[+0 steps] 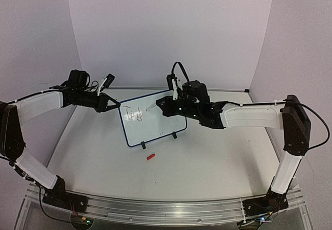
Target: Write a sentence on the whiteboard
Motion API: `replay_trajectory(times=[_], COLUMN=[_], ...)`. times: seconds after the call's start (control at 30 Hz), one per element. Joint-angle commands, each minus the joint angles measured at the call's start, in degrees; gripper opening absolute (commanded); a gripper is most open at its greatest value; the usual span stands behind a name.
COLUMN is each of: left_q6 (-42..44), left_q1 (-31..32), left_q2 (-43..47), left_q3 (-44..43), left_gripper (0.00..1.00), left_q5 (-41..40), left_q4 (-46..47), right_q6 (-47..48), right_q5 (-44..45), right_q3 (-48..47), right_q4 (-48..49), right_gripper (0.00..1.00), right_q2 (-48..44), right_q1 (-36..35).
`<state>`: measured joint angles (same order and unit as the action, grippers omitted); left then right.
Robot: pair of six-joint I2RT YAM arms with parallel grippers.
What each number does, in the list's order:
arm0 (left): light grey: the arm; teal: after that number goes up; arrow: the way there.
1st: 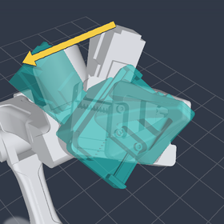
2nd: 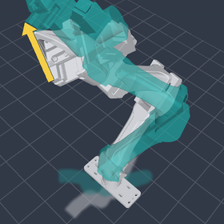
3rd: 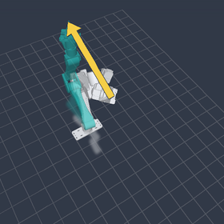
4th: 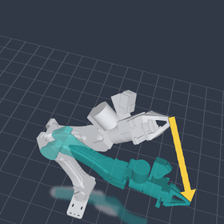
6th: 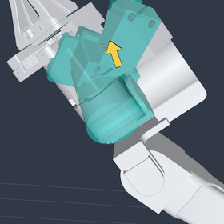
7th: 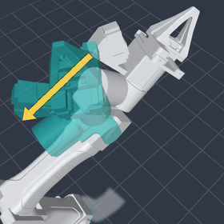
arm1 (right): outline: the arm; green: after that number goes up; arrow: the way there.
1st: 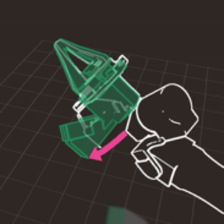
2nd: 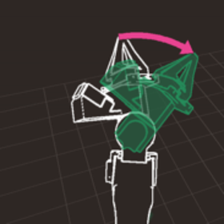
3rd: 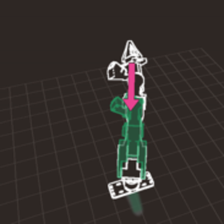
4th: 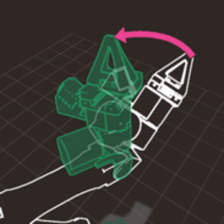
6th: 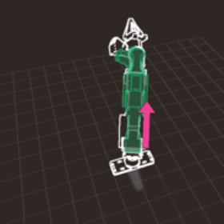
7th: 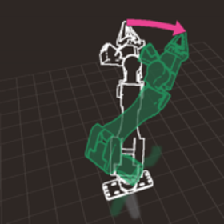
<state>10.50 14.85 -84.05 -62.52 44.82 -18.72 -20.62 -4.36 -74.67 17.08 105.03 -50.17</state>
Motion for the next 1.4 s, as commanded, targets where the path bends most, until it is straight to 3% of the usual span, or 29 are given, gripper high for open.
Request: replay_trajectory(times=[0.0,0.57,0.93,1.37], left_q6=[0.4,0.4,0.4,0.5], left_q1=[0.2,0.2,0.3,0.3], left_q2=[2.3,2.0,1.7,1.9], left_q3=[-1.1,-1.4,-1.3,-1.3], left_gripper=[0.0,0.0,0.0,0.0], left_q5=[0.0,0.1,0.3,0.0], left_q4=[-0.4,-0.4,-0.4,-0.4], right_q6=[0.6,-0.2,0.6,0.7], right_q5=[0.2,-3.6,-1.9,0.1], right_q3=[-2.3,-1.7,1.5,-1.2], right_q4=[1.6,0.8,-0.5,2.9], right_gripper=[0.0,0.0,0.0,0.0], right_q2=[0.1,2.5,1.1,-0.4], right_q1=[0.2,0.2,0.2,0.1])
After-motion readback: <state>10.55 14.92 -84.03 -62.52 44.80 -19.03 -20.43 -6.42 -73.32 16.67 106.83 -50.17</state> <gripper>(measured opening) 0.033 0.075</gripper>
